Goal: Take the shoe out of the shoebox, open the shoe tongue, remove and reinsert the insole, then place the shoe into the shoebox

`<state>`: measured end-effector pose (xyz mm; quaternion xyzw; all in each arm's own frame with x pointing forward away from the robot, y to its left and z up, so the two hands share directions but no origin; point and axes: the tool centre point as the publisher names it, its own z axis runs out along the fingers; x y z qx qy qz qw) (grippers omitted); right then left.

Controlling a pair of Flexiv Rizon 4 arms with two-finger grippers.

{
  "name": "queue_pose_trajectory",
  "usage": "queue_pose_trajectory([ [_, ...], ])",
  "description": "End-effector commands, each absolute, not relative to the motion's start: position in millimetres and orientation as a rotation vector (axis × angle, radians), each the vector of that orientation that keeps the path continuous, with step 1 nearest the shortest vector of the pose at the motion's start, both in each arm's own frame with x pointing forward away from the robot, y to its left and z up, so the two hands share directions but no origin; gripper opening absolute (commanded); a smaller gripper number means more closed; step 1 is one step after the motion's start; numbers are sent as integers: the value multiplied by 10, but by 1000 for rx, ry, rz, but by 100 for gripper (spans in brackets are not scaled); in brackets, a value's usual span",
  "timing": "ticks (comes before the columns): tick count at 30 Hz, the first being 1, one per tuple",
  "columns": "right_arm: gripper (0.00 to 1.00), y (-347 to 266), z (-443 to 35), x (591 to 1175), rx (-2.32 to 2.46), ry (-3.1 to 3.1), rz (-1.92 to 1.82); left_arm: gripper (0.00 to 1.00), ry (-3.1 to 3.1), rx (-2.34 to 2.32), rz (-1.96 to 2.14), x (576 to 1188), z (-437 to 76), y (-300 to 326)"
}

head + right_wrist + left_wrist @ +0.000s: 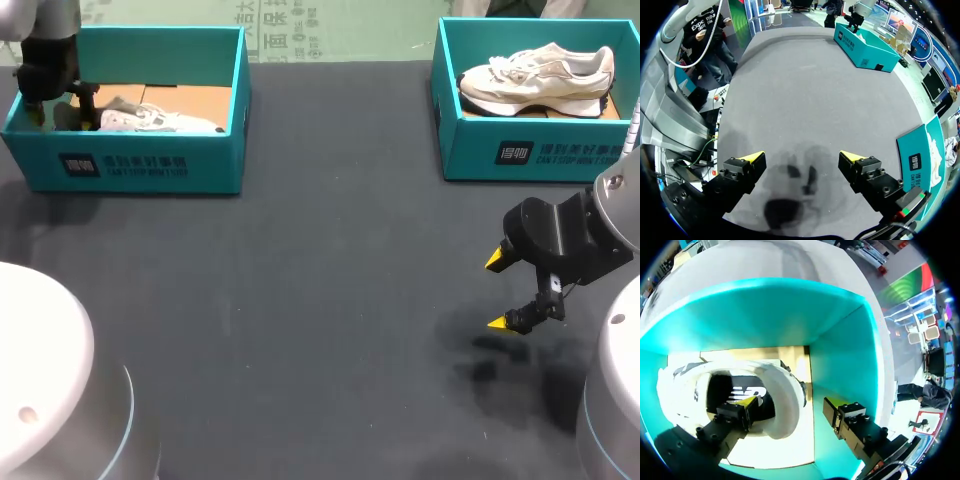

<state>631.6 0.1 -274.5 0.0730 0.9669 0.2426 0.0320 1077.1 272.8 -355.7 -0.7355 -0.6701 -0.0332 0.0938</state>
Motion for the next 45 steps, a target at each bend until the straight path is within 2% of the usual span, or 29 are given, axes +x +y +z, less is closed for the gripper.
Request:
queue_pose_trajectory([
  [1, 100, 0, -2750, 6294, 226, 2974, 744, 89, -2005, -2202, -86, 10720, -3396, 2696],
  [12, 100, 0, -2750, 6294, 226, 2974, 744, 90, -2062, -2225, -56, 10644, -3087, 2509],
  [17, 100, 0, -2750, 6294, 226, 2974, 744, 100, -2106, -2227, -77, 10605, -2838, 2483],
  [34, 100, 0, -2750, 6294, 226, 2974, 744, 100, -2125, -2248, -73, 10439, -2202, 2547],
  [45, 100, 0, -2750, 6294, 226, 2974, 744, 100, -2139, -2231, -33, 10391, -2009, 2544],
])
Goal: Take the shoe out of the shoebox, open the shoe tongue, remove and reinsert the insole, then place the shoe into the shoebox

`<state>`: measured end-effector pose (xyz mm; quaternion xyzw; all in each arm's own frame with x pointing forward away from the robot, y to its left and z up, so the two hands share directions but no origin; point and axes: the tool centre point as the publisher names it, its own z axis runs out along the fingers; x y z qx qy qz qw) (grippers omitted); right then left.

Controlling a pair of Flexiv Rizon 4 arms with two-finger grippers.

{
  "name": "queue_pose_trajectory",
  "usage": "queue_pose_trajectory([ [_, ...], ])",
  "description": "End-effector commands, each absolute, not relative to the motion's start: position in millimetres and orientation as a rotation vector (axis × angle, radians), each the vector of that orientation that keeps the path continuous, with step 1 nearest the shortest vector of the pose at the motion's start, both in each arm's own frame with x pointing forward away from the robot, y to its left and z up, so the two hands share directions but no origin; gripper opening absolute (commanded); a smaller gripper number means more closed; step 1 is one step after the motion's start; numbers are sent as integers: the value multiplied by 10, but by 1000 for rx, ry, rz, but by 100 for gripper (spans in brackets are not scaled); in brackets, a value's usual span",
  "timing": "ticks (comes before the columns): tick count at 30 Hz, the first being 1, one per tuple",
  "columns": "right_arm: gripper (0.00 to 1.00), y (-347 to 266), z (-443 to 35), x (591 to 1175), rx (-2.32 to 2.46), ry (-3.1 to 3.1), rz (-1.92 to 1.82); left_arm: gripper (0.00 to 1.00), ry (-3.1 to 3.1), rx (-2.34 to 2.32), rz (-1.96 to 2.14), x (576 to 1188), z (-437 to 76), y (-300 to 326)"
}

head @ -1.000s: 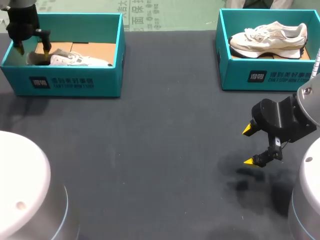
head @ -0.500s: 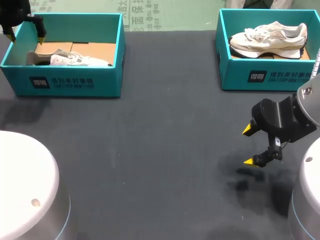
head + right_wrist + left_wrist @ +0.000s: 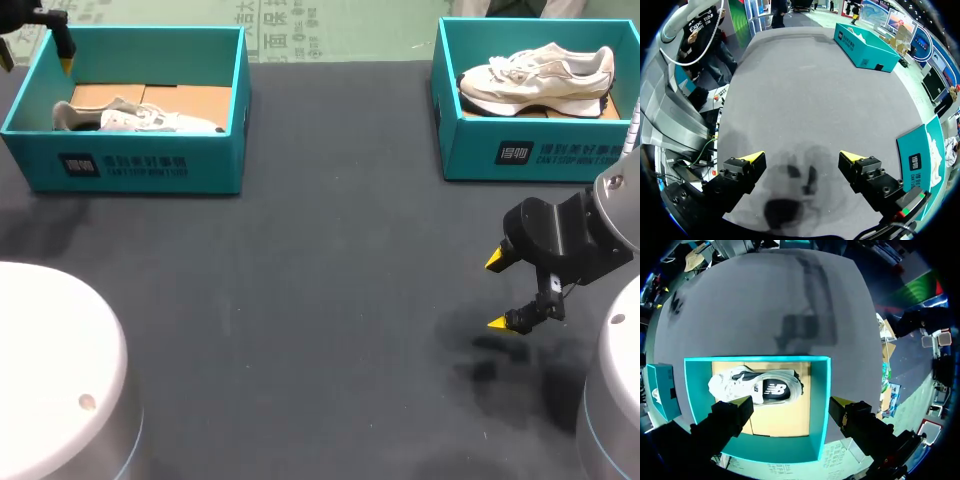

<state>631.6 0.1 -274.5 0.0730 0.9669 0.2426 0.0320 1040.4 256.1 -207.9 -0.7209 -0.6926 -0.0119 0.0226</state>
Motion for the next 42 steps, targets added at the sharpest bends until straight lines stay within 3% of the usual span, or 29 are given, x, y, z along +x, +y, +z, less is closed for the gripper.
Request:
queue_pose_trajectory([
  [1, 100, 0, -2750, 6294, 226, 2974, 744, 100, -2139, -2231, -33, 10391, -2009, 2544],
  [9, 100, 0, -2750, 6294, 226, 2974, 744, 100, -2139, -2231, -33, 10391, -2009, 2544],
  [24, 100, -266, -1902, 7400, 744, 2970, 433, 100, -2139, -2231, -33, 10391, -2009, 2544],
  [36, 100, -266, -1902, 7400, 744, 2970, 433, 100, -2139, -2231, -33, 10391, -2009, 2544],
  [42, 100, -391, -1649, 7907, 958, 2898, 407, 100, -2139, -2231, -33, 10391, -2009, 2544],
])
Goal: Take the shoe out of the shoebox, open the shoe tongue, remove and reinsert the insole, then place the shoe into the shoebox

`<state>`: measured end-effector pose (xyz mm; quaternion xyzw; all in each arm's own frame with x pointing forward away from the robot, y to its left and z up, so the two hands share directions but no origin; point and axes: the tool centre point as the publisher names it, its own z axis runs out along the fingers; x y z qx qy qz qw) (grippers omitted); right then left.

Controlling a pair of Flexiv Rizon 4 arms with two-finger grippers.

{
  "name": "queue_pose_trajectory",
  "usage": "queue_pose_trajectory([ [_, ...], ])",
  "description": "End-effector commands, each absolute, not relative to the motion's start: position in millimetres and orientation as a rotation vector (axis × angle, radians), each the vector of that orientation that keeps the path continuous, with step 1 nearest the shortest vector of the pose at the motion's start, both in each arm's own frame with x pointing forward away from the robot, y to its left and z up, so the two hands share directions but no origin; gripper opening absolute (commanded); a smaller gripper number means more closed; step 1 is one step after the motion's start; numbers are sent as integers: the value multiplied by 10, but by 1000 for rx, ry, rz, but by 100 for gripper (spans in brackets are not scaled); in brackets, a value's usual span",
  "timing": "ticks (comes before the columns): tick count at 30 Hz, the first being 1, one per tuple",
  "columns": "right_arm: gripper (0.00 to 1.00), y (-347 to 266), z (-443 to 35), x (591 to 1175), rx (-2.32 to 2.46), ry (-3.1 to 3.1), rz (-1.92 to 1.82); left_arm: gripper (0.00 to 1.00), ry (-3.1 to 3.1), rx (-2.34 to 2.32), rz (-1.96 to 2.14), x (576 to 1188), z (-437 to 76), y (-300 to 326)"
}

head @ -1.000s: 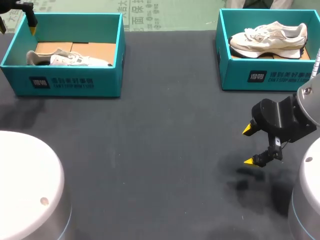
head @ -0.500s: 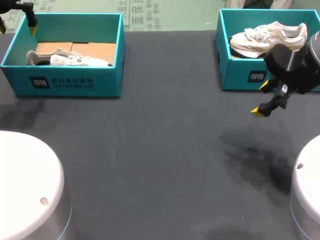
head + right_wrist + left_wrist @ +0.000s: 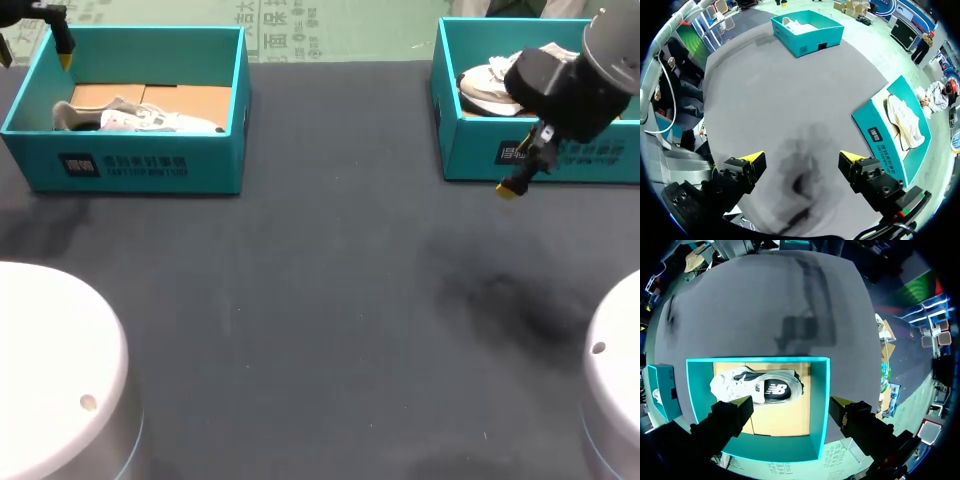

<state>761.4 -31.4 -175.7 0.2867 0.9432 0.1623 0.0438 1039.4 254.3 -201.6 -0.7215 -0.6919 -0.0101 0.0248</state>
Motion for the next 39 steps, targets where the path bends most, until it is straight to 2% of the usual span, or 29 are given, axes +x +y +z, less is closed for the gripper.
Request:
queue_pose_trajectory([
  [1, 100, -396, -1593, 7989, 969, 2894, 404, 100, -2139, -2231, -33, 10391, -2009, 2544],
  [9, 100, -714, -1359, 8609, 1221, 2814, 277, 100, -2139, -2231, -33, 10391, -2009, 2544],
  [22, 100, -714, -1359, 8609, 1221, 2814, 277, 100, -2139, -2231, -33, 10391, -2009, 2544],
  [34, 100, -1239, -1084, 9799, 1596, 2648, 119, 100, -2139, -2231, -33, 10391, -2009, 2544],
  [39, 100, -1239, -1084, 9799, 1596, 2648, 119, 100, -2139, -2231, -33, 10391, -2009, 2544],
])
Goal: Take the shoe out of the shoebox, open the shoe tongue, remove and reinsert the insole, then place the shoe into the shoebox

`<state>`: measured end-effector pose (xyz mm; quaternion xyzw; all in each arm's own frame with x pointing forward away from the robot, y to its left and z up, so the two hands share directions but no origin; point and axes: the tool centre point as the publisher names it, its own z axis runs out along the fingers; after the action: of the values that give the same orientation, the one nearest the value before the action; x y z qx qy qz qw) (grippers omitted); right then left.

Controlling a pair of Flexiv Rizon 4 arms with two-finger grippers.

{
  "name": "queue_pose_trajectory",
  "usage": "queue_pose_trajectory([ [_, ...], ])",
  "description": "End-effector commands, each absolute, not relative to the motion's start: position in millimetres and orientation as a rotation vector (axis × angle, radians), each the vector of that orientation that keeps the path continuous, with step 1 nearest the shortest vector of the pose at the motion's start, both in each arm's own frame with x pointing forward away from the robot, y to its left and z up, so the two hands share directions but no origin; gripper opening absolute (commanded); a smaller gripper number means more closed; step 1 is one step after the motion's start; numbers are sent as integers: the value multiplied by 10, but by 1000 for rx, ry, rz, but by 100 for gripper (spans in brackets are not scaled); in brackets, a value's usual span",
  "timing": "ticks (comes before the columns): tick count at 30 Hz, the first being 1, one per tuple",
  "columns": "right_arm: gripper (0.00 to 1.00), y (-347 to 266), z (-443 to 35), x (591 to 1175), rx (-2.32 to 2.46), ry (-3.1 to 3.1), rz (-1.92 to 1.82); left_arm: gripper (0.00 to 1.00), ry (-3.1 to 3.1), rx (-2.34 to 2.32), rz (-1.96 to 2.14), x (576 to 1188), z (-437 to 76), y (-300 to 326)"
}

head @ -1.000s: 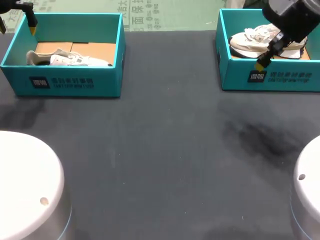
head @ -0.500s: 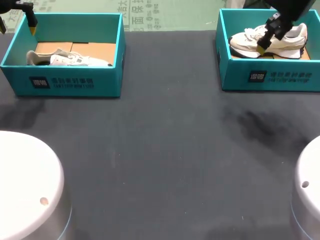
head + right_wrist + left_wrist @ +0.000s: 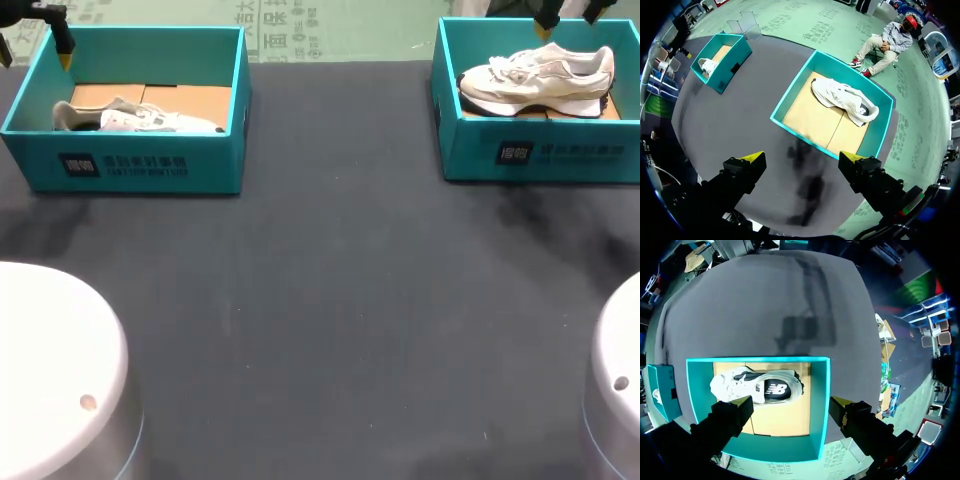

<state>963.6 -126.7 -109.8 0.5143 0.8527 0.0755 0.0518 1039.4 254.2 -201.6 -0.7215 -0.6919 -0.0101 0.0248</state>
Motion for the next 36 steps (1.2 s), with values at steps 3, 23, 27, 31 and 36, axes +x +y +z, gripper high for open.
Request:
queue_pose_trajectory([
  [3, 100, -1239, -1084, 9799, 1596, 2648, 119, 100, -2139, -2231, -33, 10391, -2009, 2544],
  [23, 100, -1928, -1489, 10719, 1997, 2227, 15, 100, -2139, -2231, -33, 10391, -2009, 2544],
  [27, 100, -1928, -1489, 10719, 1997, 2227, 15, 100, -2139, -2231, -33, 10391, -2009, 2544],
  [31, 100, -1928, -1489, 10719, 1997, 2227, 15, 100, -2139, -2231, -33, 10391, -2009, 2544],
  [36, 100, -1928, -1489, 10719, 1997, 2227, 15, 100, -2139, -2231, -33, 10391, -2009, 2544],
])
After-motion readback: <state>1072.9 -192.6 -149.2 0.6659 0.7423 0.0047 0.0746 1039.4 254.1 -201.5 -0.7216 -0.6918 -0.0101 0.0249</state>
